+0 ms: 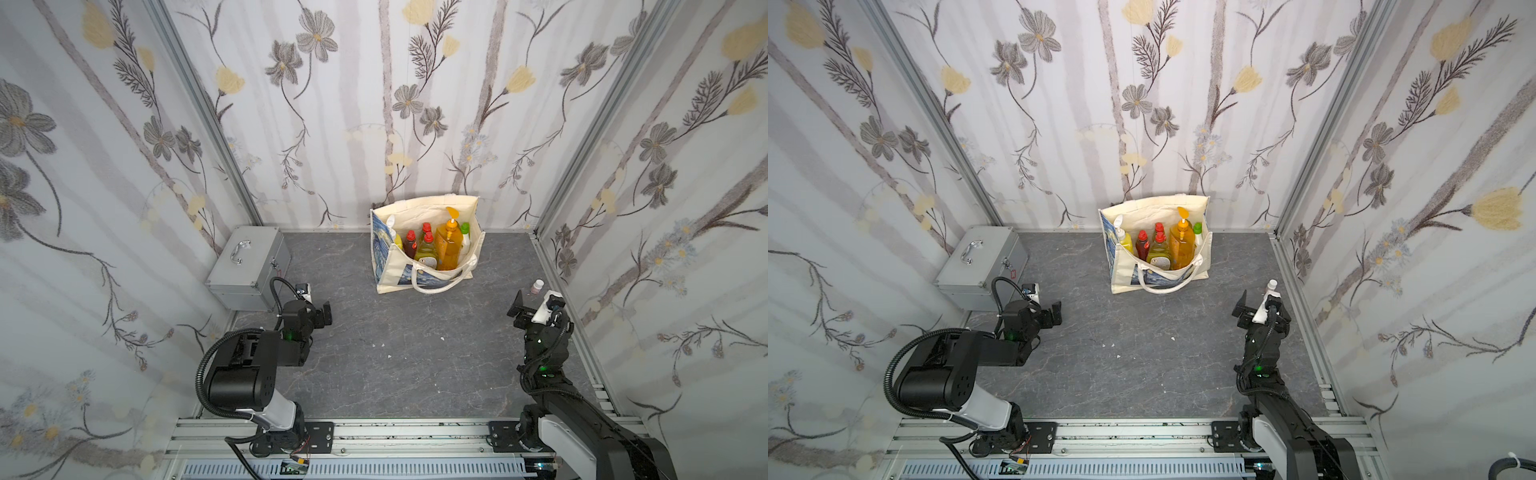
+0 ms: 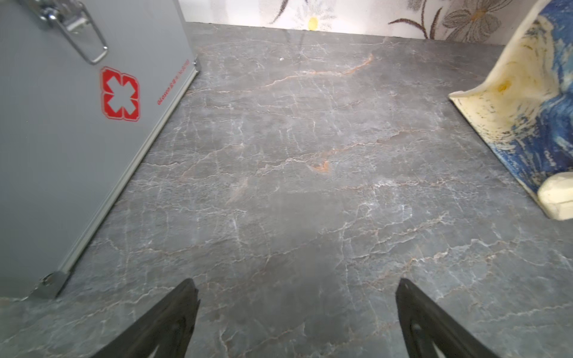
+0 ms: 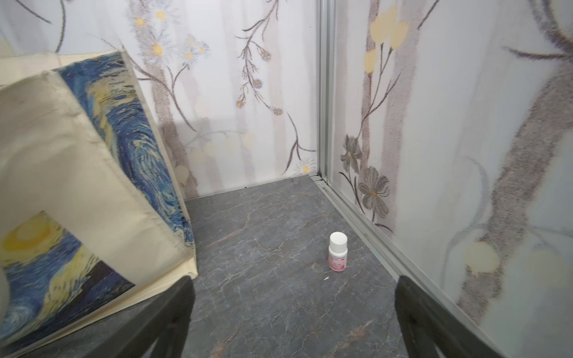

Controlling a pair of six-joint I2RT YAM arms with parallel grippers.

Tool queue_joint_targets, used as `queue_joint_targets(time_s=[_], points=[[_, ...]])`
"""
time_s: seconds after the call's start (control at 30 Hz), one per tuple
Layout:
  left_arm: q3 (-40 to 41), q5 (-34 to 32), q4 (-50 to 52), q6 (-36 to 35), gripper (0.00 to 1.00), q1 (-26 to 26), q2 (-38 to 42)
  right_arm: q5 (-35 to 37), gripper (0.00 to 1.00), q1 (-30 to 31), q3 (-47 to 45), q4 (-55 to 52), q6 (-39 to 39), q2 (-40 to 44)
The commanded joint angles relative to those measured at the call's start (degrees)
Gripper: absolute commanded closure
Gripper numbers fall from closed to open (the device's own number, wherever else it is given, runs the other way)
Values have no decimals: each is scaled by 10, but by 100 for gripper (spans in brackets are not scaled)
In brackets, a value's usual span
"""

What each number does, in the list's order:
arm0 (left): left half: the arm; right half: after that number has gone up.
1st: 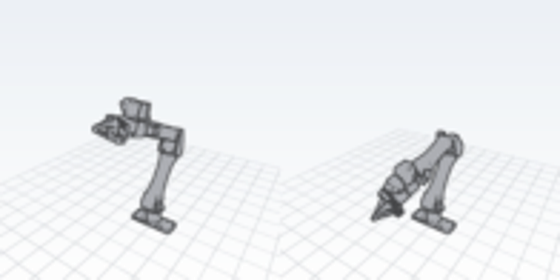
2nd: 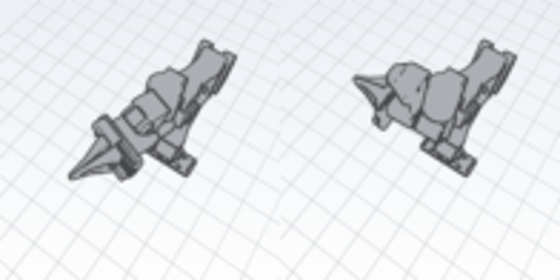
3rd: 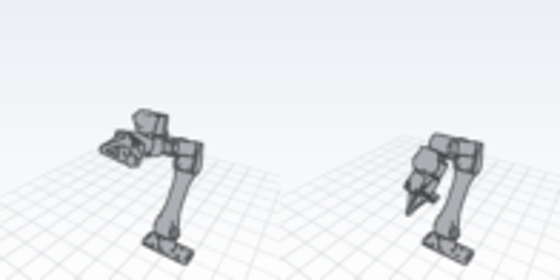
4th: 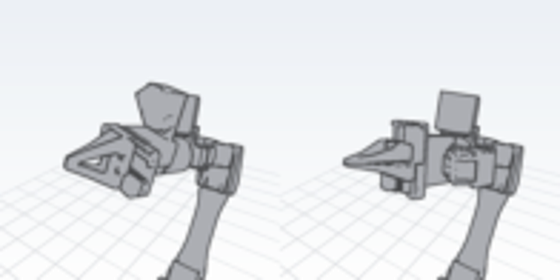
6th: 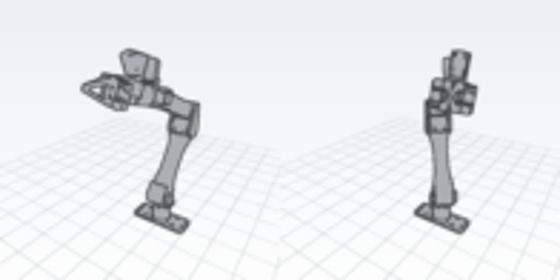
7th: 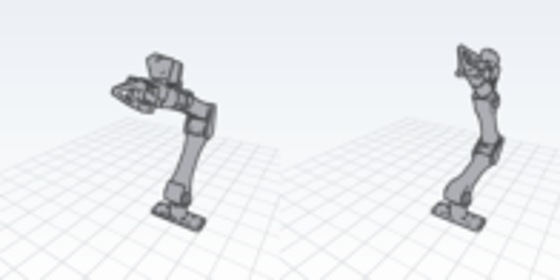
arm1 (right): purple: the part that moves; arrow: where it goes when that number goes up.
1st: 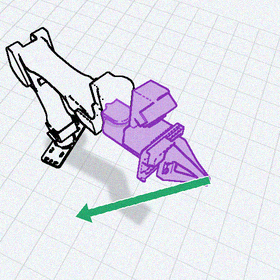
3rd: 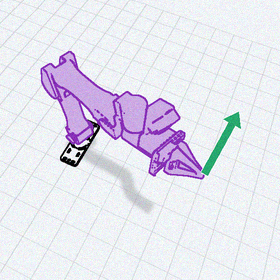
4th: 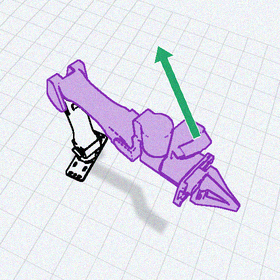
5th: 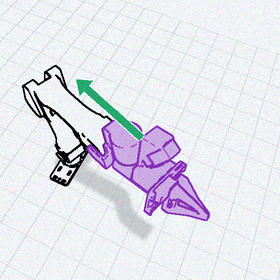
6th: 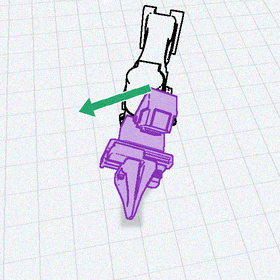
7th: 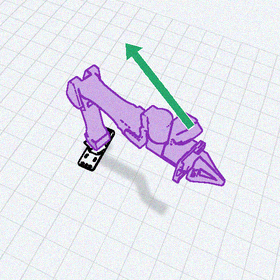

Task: Pack dish soap into the shopping bag
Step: Reset both arms

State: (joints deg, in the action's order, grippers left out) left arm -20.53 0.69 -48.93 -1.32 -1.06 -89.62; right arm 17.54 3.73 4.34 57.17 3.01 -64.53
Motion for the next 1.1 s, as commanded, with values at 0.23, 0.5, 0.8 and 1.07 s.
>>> queue_joint_targets(time_s=[0.23, 0.5, 0.8, 1.07], points=[[-18, -37, -32, 16, 0, 4, -2, -66, 0, 4, -6, 347, -40, -235], [-18, -38, -34, 16, 0, 4, -3, -81, 0, -27, 63, 184, 2, -218], [-18, -37, -34, 16, 0, 3, -4, -87, 0, -29, 71, 174, 2, -222], [-18, -37, -34, 16, 0, 4, -3, -135, 0, -47, 70, 173, 6, -220]])
